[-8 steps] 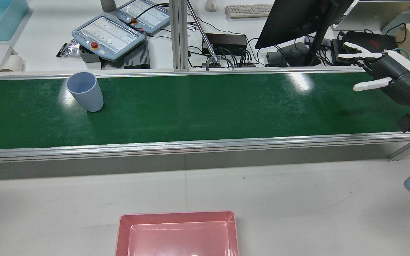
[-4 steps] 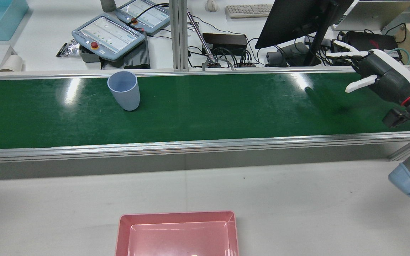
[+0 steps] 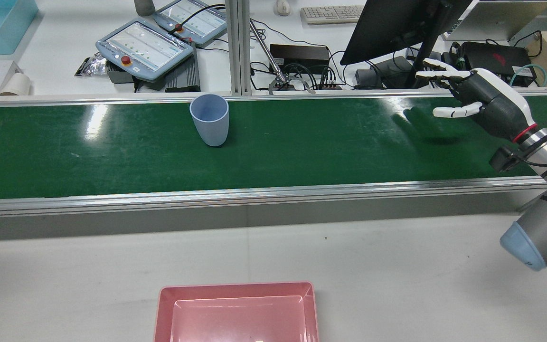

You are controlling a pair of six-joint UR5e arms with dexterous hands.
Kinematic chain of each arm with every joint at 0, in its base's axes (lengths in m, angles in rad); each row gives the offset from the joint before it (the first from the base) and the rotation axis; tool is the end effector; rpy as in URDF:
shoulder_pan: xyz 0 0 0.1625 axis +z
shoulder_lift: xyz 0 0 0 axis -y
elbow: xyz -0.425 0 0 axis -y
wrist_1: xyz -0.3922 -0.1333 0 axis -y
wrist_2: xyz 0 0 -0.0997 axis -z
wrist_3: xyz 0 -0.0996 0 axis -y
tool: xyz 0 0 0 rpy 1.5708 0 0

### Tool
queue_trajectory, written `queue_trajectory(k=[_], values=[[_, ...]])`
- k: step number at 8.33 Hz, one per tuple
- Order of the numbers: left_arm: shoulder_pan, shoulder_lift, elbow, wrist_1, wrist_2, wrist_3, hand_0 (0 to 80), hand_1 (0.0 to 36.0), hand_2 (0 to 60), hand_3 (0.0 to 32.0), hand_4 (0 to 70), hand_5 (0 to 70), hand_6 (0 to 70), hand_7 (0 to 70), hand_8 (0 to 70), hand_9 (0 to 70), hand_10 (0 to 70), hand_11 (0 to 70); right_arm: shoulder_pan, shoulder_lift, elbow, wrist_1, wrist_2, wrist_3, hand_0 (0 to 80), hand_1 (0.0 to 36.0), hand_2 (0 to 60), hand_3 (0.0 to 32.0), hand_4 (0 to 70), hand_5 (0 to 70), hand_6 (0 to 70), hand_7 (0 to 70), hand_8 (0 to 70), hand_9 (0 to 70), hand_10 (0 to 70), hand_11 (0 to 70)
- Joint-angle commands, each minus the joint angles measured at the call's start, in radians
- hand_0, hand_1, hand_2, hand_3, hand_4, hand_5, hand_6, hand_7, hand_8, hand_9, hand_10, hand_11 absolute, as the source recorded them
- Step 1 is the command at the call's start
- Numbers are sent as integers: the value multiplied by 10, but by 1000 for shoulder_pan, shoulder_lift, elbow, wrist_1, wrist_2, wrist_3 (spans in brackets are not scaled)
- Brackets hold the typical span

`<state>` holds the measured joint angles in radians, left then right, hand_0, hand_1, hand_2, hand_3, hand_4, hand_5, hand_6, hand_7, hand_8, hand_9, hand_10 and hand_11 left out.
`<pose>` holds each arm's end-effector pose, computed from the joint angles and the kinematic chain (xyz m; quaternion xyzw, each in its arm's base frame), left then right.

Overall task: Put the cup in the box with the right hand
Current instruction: 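Lower the open right hand toward the approaching light blue cup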

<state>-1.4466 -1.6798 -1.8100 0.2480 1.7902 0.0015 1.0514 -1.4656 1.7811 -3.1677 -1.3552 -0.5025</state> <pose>-0.0461 -0.5314 0.5406 -0.1185 0.7313 -0.6604 0.1229 -0.1334 -0.5448 0.5312 0.0576 -0.7975 0.5606 0.2154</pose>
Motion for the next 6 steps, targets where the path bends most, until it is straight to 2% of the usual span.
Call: queue_trajectory(k=[1, 2, 3, 4, 5, 6], values=[[0, -1, 0, -1, 0, 0, 0, 0, 0, 0, 0, 0, 0, 0, 0, 0, 0, 0, -10, 4, 1, 0, 2, 2, 470, 146, 192, 0, 135, 42, 40, 142, 5, 44, 34, 65], [0, 0, 1, -1, 0, 0, 0, 0, 0, 0, 0, 0, 0, 0, 0, 0, 0, 0, -11, 4, 4, 0, 2, 1, 479, 128, 118, 0, 157, 42, 40, 145, 6, 45, 34, 64], [0, -1, 1, -1, 0, 0, 0, 0, 0, 0, 0, 0, 0, 0, 0, 0, 0, 0, -13, 4, 8, 0, 2, 1, 483, 119, 82, 0, 171, 42, 40, 145, 5, 44, 33, 63], [0, 0, 1, -1, 0, 0, 0, 0, 0, 0, 0, 0, 0, 0, 0, 0, 0, 0, -19, 4, 8, 0, 2, 1, 465, 131, 173, 0, 146, 39, 39, 142, 3, 42, 32, 61], [0, -1, 1, -1, 0, 0, 0, 0, 0, 0, 0, 0, 0, 0, 0, 0, 0, 0, -22, 4, 8, 0, 2, 2, 471, 112, 107, 0, 168, 38, 40, 145, 3, 43, 32, 60], [0, -1, 1, -1, 0, 0, 0, 0, 0, 0, 0, 0, 0, 0, 0, 0, 0, 0, -25, 2, 9, 0, 2, 2, 460, 115, 140, 0, 153, 37, 39, 144, 4, 43, 31, 59]])
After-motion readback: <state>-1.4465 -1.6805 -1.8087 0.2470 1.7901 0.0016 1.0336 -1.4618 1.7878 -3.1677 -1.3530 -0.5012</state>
